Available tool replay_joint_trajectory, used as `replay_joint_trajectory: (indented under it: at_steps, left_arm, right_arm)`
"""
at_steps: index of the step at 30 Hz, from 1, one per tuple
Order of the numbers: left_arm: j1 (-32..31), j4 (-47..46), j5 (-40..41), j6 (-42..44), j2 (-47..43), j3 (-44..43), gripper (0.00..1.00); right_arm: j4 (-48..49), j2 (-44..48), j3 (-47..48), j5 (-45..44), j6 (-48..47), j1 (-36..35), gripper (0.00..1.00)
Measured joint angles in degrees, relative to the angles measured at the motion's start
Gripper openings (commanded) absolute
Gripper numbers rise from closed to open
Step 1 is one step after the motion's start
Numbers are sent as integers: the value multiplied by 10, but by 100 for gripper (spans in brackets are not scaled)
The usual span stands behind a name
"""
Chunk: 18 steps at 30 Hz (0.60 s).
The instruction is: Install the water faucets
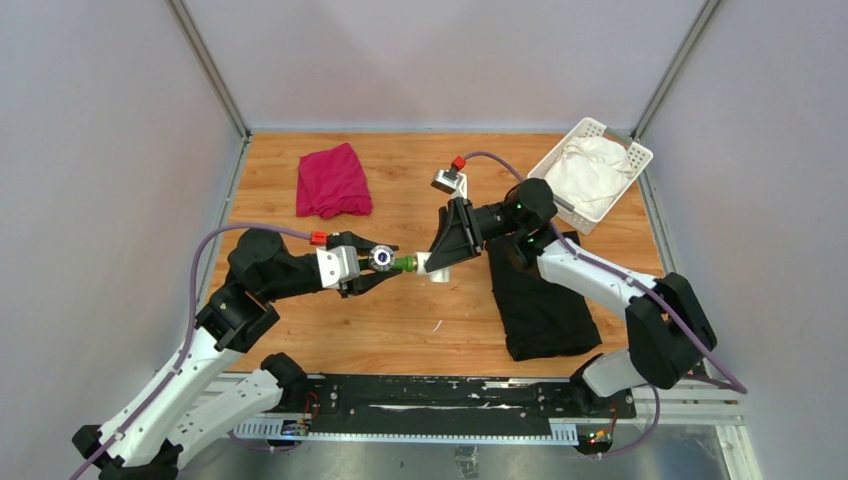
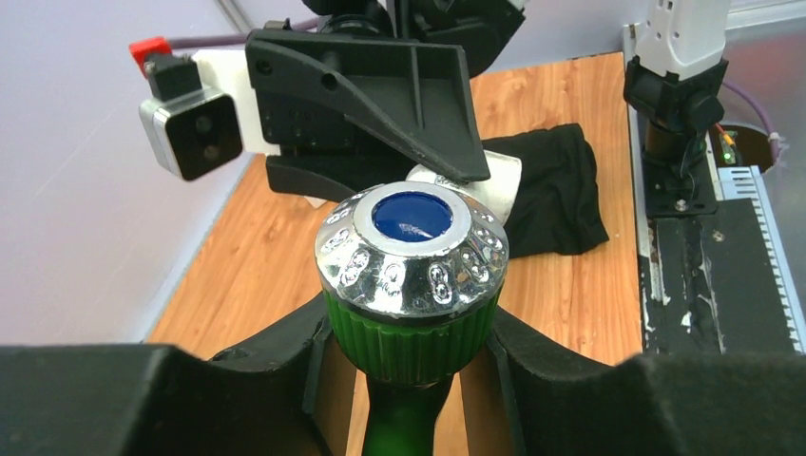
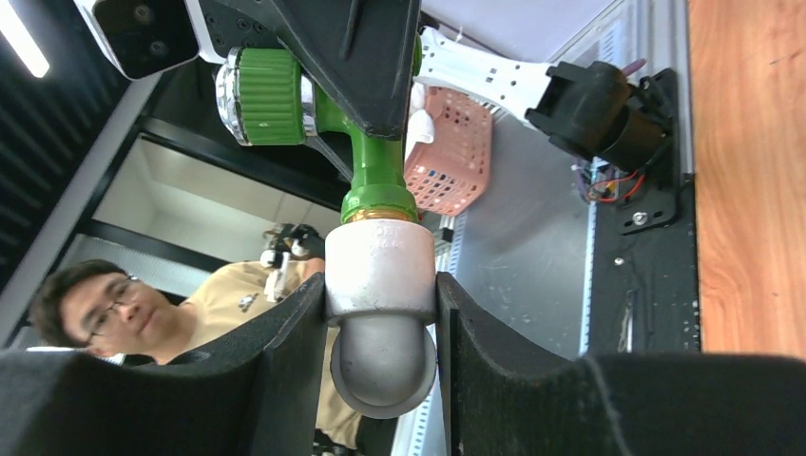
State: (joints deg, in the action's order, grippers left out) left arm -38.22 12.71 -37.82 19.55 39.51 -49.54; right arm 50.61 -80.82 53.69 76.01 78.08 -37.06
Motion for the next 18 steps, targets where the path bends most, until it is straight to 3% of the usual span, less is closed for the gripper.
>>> replay_joint_trajectory:
  at_steps: [9, 18]
  left_arm:
    - [-1, 7, -6, 27, 0, 3, 0]
    - [-2, 1, -12, 42, 0, 8, 0]
  right_arm:
    - [287, -91, -10, 33, 235, 2, 0]
    - [343, -108, -10, 37, 309, 2, 0]
